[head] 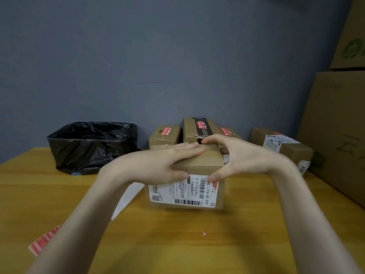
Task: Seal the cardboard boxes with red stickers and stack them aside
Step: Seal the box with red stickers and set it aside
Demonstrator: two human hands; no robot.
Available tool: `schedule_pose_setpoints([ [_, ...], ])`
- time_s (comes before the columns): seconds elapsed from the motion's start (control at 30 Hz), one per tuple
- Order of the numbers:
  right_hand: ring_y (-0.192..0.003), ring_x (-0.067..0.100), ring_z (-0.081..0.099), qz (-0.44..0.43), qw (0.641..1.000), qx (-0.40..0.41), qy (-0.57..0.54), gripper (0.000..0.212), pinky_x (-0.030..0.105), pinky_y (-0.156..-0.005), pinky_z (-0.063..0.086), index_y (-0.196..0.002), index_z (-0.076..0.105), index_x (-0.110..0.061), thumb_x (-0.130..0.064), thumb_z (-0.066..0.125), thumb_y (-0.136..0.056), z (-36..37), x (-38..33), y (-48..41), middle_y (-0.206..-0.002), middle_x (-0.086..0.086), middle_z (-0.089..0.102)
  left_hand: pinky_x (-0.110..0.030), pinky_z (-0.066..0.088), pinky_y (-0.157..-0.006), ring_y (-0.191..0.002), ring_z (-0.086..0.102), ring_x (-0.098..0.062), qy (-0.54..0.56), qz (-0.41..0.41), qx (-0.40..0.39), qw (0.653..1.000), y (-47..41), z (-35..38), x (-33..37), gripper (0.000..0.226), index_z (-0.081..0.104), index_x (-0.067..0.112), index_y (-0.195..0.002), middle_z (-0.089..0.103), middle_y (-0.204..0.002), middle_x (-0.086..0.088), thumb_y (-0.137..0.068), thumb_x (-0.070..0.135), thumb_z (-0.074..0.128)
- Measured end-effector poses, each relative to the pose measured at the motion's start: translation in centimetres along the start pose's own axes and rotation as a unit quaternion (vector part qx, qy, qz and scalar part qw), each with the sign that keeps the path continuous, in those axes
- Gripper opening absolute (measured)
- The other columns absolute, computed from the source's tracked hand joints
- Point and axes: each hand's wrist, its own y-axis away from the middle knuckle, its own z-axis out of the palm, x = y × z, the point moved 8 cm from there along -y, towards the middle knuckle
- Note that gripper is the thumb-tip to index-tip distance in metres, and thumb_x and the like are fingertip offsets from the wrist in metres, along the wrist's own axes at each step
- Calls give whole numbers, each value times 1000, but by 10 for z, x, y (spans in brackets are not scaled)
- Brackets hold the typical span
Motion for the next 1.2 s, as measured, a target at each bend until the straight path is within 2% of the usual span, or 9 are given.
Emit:
schedule_pose_setpoints([
  [0.2, -109, 8, 54, 10, 995, 71, -66, 79, 35, -95, 48, -126, 39, -36, -29, 84, -61, -32, 18, 15, -120, -11, 51, -18, 13, -108, -143, 7, -4, 38, -83, 89, 992, 9, -26, -25, 67, 13, 42, -146, 7, -157, 12, -92, 36, 52],
  [0.37, -109, 9, 55, 3, 972, 184, -147, 76, 35, -91, 51, -124, 43, -36, -27, 83, -61, -64, 37, 32, -121, -9, 53, -32, 38, -104, -124, 45, -7, 199, -92, 257, 941, -10, -32, -25, 61, 23, 30, -145, 47, -130, 16, -93, 27, 53],
  [0.5, -102, 5, 55, -5, 911, 326, -254, 70, 17, -71, 51, -128, 45, -30, -21, 78, -67, -93, 56, 53, -120, -7, 51, -20, 34, -102, -131, 40, -10, 318, -69, 314, 892, -39, -29, -12, 62, 21, 17, -147, 38, -141, 11, -94, 17, 53],
  [0.6, -103, 8, 54, 26, 849, 445, -283, 68, 25, -74, 53, -129, 43, -29, -21, 78, -71, -109, 79, 72, -125, -5, 48, -25, 33, -107, -133, 39, -14, 312, -75, 335, 886, -61, -31, -3, 56, 28, 12, -145, 37, -147, -4, -94, 14, 52],
  [0.67, -110, 12, 51, 51, 817, 510, -265, 68, 29, -82, 52, -127, 42, -30, -22, 79, -70, -115, 93, 80, -128, -5, 45, -34, 34, -110, -133, 40, -15, 283, -71, 329, 898, -77, -29, 5, 52, 35, 14, -142, 42, -145, -6, -94, 15, 52],
  [0.73, -115, 11, 47, 65, 783, 570, -241, 69, 19, -83, 47, -126, 42, -27, -25, 81, -69, -116, 104, 83, -127, -6, 44, -37, 32, -111, -135, 37, -18, 244, -70, 310, 916, -94, -24, 15, 50, 36, 15, -142, 41, -146, -5, -94, 16, 51],
  [0.93, -117, 10, 43, 89, 722, 661, -184, 74, -6, -69, 36, -128, 41, -21, -28, 82, -67, -106, 118, 79, -133, 2, 42, -33, 37, -105, -131, 40, -25, 156, -57, 240, 956, -143, -3, 44, 45, 39, 7, -139, 41, -144, -11, -94, 7, 43],
  [1.07, -122, 20, 45, 118, 728, 666, -111, 78, 24, -89, 46, -129, 39, -19, -33, 82, -67, -93, 121, 67, -137, 6, 40, -41, 41, -101, -125, 44, -30, 36, -69, 187, 979, -171, 9, 44, 41, 47, 4, -130, 47, -136, -14, -90, 5, 43],
  [1.2, -124, 27, 44, 160, 743, 648, -53, 81, 34, -90, 45, -132, 36, -15, -35, 81, -67, -74, 125, 51, -140, 11, 36, -35, 11, -116, -139, 28, -23, -110, -71, 131, 983, -190, 18, 41, 44, 47, 4, -134, 37, -147, -13, -89, 7, 46],
])
